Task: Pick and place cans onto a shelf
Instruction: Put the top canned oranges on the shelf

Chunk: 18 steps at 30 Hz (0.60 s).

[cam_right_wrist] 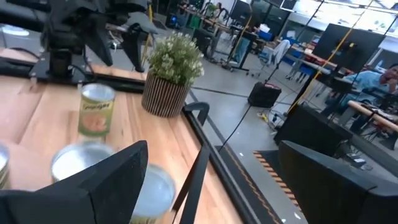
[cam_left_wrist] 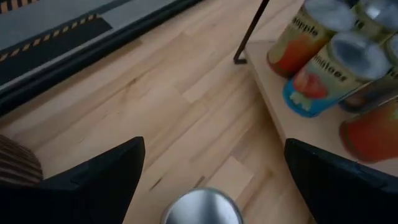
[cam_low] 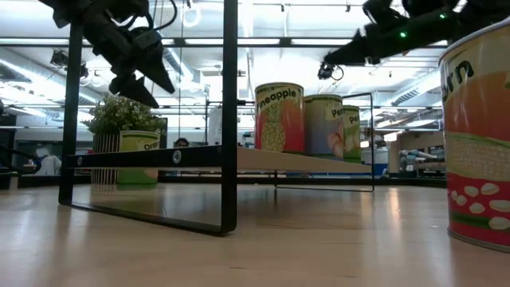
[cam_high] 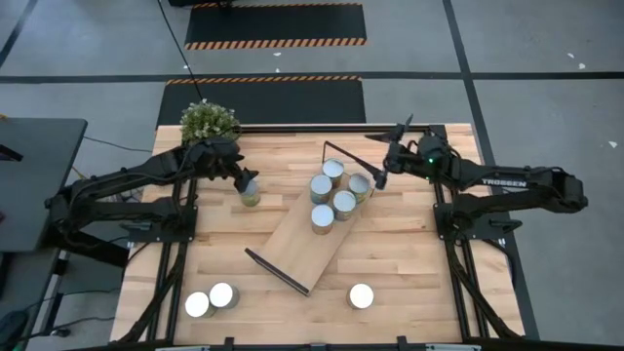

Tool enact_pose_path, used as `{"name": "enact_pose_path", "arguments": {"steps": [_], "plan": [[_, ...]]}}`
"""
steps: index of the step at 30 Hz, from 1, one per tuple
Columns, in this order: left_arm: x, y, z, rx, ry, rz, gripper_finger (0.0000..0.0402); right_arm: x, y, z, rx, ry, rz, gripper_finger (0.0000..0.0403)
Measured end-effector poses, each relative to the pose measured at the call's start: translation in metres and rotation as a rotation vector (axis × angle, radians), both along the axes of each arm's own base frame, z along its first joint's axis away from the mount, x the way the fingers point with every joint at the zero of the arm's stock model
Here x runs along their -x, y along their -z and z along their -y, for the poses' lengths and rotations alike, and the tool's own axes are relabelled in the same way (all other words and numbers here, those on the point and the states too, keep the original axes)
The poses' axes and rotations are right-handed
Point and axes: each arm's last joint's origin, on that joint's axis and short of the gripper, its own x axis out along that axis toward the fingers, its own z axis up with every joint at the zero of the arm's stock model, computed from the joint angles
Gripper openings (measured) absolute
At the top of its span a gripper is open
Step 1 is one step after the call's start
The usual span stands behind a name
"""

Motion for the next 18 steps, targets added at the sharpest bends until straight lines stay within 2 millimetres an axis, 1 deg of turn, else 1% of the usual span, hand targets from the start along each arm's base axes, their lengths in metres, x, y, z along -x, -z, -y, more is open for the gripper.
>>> {"name": "enact_pose_path", "arguments": {"steps": [5, 10, 12, 18], "plan": [[-0.002, 0.009, -0.001, 0.046, -0.005, -0.071, 0.0391, 0.015, 0.016, -0.005, 0.002, 0.000, -0.010, 0.0368], [0.001, 0.016, 0.001, 0.088, 0.023, -0.156, 0.0391, 0.023, 0.011, -0.008, 0.008, -0.004, 0.038, 0.0368], [0.003, 0.013, 0.002, 0.089, 0.040, -0.194, 0.0391, 0.023, 0.010, -0.009, -0.001, -0.006, 0.046, 0.0368], [0.008, -0.014, 0.006, 0.140, 0.069, -0.283, 0.0391, 0.020, 0.014, -0.014, -0.047, -0.046, 0.026, 0.0368]]}}
